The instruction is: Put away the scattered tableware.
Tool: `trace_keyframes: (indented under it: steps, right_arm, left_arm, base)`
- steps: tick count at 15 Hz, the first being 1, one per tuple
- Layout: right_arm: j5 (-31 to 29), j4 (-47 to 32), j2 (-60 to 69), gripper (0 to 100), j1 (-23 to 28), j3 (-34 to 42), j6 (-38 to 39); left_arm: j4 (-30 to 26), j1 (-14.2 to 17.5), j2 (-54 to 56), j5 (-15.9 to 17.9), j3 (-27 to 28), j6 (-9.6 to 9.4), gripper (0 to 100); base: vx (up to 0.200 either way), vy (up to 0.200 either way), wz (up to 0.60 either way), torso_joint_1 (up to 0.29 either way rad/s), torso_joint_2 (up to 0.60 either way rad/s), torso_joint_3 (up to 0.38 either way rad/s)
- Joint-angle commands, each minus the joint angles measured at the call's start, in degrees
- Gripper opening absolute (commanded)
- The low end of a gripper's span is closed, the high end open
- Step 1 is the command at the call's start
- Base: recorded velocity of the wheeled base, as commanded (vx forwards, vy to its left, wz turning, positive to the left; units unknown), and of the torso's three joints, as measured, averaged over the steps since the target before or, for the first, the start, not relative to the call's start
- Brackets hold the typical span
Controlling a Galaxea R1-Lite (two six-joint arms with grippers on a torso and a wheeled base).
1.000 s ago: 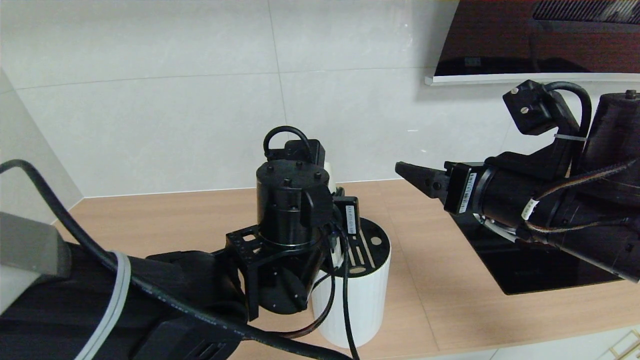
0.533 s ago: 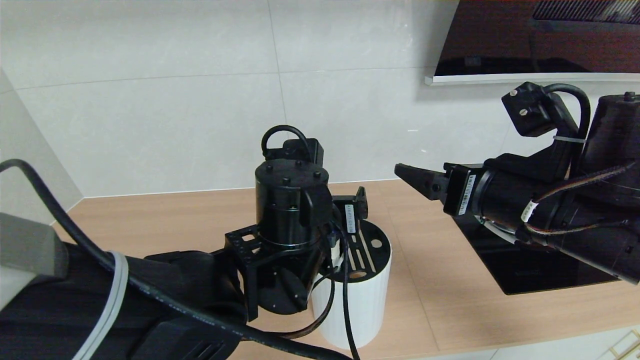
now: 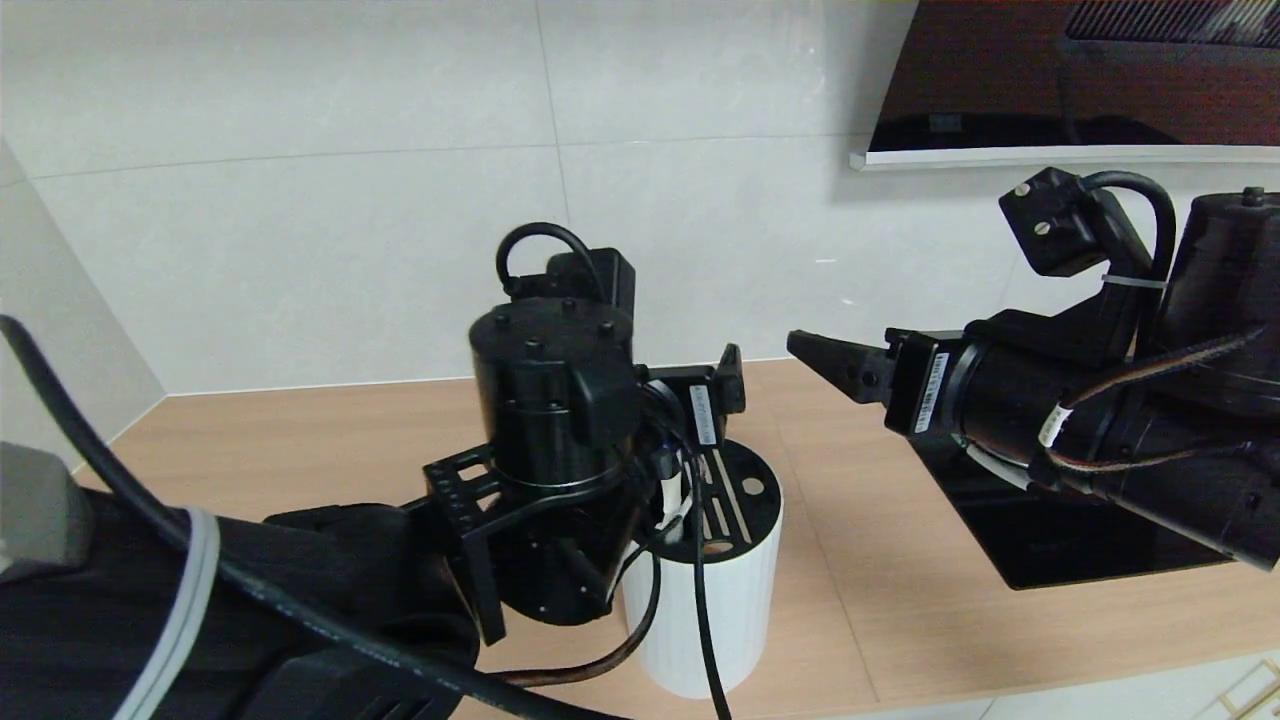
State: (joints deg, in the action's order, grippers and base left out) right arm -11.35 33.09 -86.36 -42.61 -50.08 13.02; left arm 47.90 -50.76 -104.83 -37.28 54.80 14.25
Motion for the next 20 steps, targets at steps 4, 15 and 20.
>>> trace_keyframes:
  steps: [4, 15, 20]
  right_arm:
    - [-0.1, 0.6, 0.2, 100, 0.1, 0.3, 0.1]
    - [4.2, 7.5, 40.5, 100, 18.0, 27.9, -5.5]
    - [4.3, -15.4, 68.1, 100, 31.0, 28.2, -7.4]
  left_arm:
    - [6.9, 0.4, 21.4, 15.2, -14.1, -7.75, 100]
    - [-30.1, 22.5, 67.0, 21.5, -21.0, -8.98, 100]
    - [-51.9, 34.8, 88.7, 23.0, -22.2, -9.07, 100]
  base:
    - [0.000, 0.000, 0.00, 0.000, 0.00, 0.000]
    - [0.000, 0.000, 0.00, 0.000, 0.00, 0.000]
    - [0.000, 0.000, 0.00, 0.000, 0.00, 0.000]
